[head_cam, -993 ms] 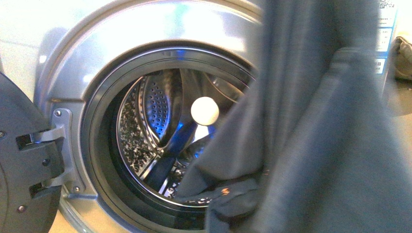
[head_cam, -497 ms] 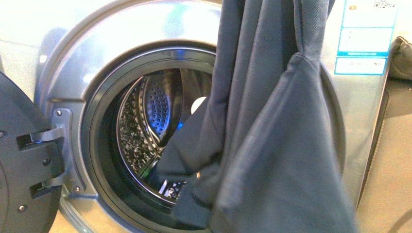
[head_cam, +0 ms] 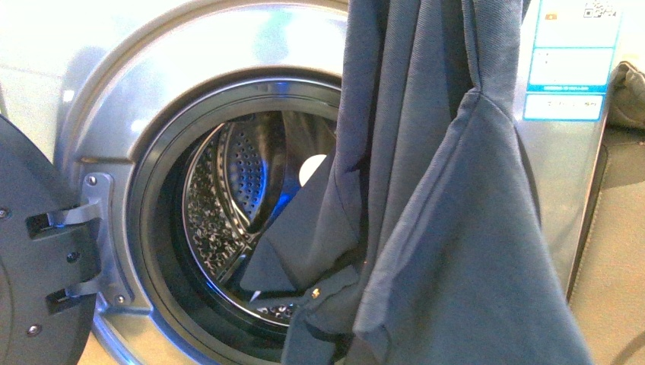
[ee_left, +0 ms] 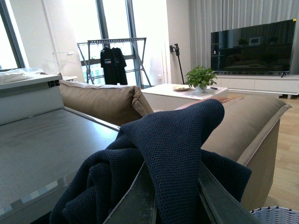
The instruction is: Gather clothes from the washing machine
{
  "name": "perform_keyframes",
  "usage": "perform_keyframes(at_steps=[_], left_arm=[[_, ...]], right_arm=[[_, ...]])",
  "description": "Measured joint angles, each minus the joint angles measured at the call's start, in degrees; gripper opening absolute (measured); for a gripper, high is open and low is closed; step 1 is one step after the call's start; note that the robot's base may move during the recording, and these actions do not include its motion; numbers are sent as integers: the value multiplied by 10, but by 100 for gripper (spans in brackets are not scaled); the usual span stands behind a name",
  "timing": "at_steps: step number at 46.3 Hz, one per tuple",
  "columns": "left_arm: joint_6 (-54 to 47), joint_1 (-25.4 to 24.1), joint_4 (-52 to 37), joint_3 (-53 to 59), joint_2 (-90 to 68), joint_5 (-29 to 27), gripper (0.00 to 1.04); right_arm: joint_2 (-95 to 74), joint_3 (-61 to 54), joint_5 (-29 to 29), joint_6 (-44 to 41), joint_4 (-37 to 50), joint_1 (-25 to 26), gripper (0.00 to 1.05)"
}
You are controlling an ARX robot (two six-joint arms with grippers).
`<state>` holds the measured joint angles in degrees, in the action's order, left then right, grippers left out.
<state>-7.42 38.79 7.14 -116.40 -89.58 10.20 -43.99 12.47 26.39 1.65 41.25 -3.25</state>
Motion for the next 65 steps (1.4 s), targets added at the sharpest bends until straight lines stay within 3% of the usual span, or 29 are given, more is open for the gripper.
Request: perform_keyframes(at_steps=[14,36,65], left_arm=[[0,0,0,0,0,0,11],[0,0,0,0,0,0,11],[0,0,0,0,0,-1,11]], right_arm=[[-202,148,-24,3,79,-80,97],[-363,287,-68,18,120,-117,97],[-458,377,-104,61,116,-191,97]])
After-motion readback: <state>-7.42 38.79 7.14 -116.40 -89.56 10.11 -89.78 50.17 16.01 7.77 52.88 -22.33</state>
